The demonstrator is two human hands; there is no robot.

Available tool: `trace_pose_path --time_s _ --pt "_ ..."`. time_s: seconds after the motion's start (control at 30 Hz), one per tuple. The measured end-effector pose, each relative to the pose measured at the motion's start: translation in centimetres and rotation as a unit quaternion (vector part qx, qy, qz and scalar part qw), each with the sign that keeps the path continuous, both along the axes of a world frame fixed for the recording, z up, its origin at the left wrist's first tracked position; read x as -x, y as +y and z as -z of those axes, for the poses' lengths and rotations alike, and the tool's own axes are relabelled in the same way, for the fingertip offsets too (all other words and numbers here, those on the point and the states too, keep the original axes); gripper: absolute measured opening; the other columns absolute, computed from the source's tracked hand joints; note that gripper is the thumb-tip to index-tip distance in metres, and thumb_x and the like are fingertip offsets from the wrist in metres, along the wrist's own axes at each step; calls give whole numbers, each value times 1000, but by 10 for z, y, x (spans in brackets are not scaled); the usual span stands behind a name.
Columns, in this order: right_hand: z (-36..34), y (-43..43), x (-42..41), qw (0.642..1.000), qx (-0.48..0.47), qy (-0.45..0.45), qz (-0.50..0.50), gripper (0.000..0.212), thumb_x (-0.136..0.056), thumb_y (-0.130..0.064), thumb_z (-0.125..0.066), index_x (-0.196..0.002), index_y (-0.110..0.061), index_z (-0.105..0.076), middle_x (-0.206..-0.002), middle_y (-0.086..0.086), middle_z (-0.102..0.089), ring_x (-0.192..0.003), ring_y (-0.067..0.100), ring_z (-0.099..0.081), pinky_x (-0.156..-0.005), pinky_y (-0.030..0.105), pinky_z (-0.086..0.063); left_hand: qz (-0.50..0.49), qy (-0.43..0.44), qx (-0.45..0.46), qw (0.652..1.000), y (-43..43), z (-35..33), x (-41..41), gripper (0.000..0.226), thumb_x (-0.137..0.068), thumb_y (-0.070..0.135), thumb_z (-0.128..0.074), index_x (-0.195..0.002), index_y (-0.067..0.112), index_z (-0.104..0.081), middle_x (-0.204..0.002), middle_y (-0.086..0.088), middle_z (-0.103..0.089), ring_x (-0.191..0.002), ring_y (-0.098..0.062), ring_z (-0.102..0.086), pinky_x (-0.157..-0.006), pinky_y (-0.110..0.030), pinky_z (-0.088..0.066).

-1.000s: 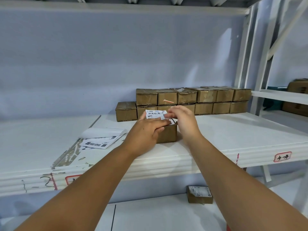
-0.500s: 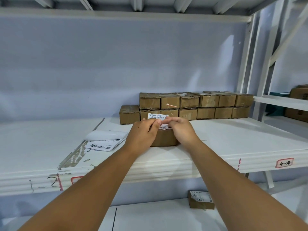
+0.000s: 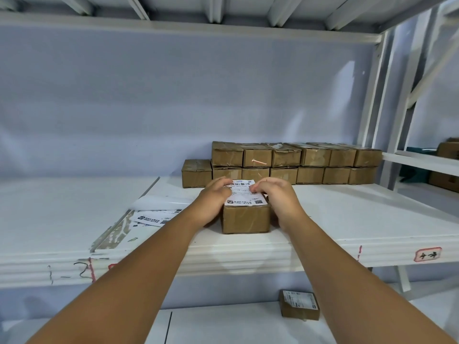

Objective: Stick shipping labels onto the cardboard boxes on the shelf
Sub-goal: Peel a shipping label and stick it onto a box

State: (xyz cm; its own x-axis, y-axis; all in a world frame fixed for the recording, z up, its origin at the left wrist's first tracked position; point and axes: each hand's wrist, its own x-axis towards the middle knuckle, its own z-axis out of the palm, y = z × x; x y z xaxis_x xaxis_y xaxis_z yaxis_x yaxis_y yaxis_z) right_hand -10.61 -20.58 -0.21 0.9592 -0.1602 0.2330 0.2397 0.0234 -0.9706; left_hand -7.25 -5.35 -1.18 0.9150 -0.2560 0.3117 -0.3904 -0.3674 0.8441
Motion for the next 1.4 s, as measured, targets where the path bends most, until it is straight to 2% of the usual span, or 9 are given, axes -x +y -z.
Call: trace_pose_path --time_s 0.23,0.4,0.47,0.6,0.73,0.87,0.97,1.13,1.4 --pt "4 1 -5 999 -25 12 -44 30 -83 10 -47 -85 -8 -71 -112 5 -67 -81 18 -66 -56 17 -52 -102 -78 -14 992 1 3 2 41 -98 23 -42 -139 21 -43 -140 -1 -48 -126 -17 -45 -104 -29 -34" --pt "2 0 -5 999 -16 21 -38 31 -86 8 -50 -88 -13 -72 -111 1 -66 -81 13 -65 -56 15 -50 -281 -371 -144 873 25 -7 13 28 -88 8 -52 -113 11 -63 -118 -9 -61 -105 -30 -56 -88 -38 -44" --pt "2 0 -4 999 -9 24 -46 21 -91 -4 -55 -96 -16 -71 -105 2 -70 -77 11 -66 -56 16 -49 -370 -348 -232 829 45 -11 11 38 -83 12 -60 -121 10 -57 -136 -20 -46 -117 -39 -50 -99 -48 -36" --pt "4 1 -2 996 18 31 -77 25 -89 -39 -61 -109 -26 -67 -99 -6 -72 -78 5 -69 -55 17 -49 -406 -31 -273 872 74 -15 16 74 -88 46 -56 -145 18 -19 -155 -19 1 -137 -39 -26 -112 -57 -3" --pt "4 2 -2 995 69 25 -63 33 -90 -19 -63 -121 -30 -60 -105 -14 -59 -85 5 -63 -57 17 -49 -381 13 -221 898 88 -13 17 81 -87 42 -61 -146 19 -10 -142 -15 -37 -121 -33 -49 -112 -54 -9" --pt "3 2 -3 998 49 20 -37 42 -88 -5 -62 -125 -25 -58 -105 -13 -57 -79 -5 -56 -49 9 -45 -320 -9 -141 937 93 0 14 71 -82 14 -67 -140 19 -27 -113 -12 -60 -109 -30 -53 -96 -34 -37" --pt "3 3 -4 998 49 18 -30 38 -89 -9 -62 -125 -23 -58 -123 -4 -57 -89 3 -60 -56 14 -46 -294 -66 -74 951 93 5 13 66 -82 6 -68 -138 17 -36 -121 -15 -55 -108 -28 -53 -82 -24 -33" --pt "1 3 0 999 4 34 -30 13 -91 -27 -61 -103 -27 -66 -98 -4 -70 -77 8 -64 -55 20 -46 -282 -220 16 934 81 -9 23 49 -88 -3 -56 -132 17 -44 -116 -8 -59 -102 -25 -56 -80 -20 -37" --pt "3 0 -3 977 67 -96 178 31 -93 -45 -52 -85 -18 -66 -90 2 -68 -84 13 -58 -75 26 -43 -209 -327 -87 918 30 -24 53 56 -84 -17 -45 -131 14 -47 -145 -9 -30 -121 -24 -45 -83 -13 -34"
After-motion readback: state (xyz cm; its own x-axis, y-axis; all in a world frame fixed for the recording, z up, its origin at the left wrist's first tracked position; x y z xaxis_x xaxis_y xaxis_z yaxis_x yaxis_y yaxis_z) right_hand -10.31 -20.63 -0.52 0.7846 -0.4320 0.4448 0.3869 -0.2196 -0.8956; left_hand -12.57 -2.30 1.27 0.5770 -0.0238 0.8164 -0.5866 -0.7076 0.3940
